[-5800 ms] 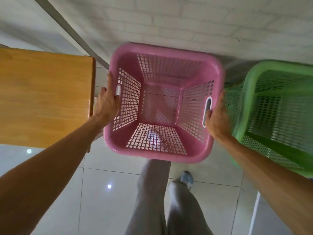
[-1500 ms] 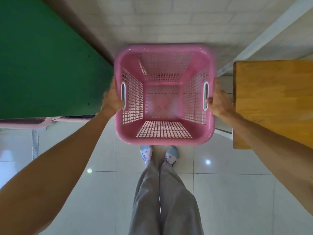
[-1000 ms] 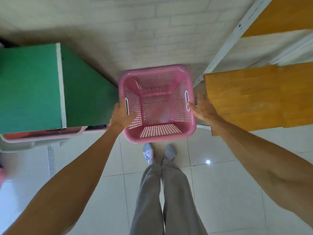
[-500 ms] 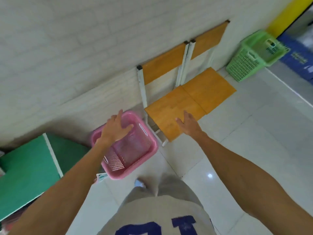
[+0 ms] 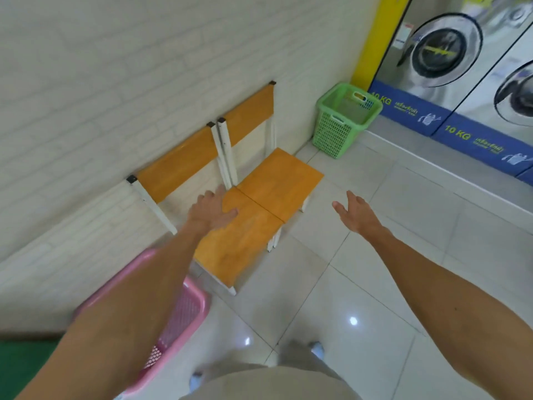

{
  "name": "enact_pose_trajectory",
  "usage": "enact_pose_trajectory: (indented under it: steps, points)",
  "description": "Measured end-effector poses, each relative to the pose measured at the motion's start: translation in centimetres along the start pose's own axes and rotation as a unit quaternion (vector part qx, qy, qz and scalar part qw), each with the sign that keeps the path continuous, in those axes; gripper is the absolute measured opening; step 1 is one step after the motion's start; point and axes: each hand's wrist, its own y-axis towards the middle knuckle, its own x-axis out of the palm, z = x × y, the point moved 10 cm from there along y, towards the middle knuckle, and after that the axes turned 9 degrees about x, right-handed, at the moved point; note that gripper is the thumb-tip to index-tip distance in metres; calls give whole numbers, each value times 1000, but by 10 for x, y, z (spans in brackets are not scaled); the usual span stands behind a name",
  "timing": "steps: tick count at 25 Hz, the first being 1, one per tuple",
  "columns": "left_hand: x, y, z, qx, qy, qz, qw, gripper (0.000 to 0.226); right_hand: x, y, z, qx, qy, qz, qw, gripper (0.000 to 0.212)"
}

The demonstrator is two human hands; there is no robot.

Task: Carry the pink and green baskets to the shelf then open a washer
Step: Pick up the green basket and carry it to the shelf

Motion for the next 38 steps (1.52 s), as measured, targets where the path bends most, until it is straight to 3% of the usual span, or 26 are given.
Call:
enact_pose_trajectory:
  steps: [7,12,30,38]
  points:
    - [46,118,179,35,-14,-6,999,88,-80,104,123,6,-4,-16,1000,75]
    - [55,213,257,31,-16,-13,999,89,-148,203,168,16,-1,-8,1000,76]
    - [28,684,434,-15,3,-63,998,85,-266,684,177,54,8,-93,994,78]
    - [30,846,517,-133,-78,-12,988,89,-364,934,180,-45,-64,-112,991,75]
